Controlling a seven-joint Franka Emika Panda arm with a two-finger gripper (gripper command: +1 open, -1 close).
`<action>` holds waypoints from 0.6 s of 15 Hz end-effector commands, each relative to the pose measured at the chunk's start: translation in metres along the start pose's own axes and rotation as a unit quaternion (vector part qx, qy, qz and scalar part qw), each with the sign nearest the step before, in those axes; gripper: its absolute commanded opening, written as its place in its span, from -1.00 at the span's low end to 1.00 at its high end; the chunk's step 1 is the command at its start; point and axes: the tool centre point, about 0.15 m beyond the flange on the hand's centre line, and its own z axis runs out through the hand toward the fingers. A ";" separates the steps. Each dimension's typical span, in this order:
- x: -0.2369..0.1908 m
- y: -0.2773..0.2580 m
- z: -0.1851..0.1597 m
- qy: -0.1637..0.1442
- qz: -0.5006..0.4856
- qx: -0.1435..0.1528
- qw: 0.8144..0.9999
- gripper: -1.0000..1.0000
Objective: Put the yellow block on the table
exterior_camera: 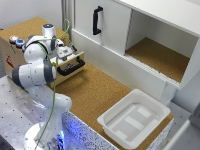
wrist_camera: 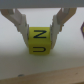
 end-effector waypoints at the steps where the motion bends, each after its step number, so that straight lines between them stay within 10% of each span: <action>1: -0.033 0.031 -0.077 0.068 0.053 -0.017 0.996 -1.00; 5: -0.085 0.075 -0.139 0.083 0.132 -0.071 0.985 -1.00; 9: -0.153 0.101 -0.131 0.046 0.241 -0.049 0.968 -1.00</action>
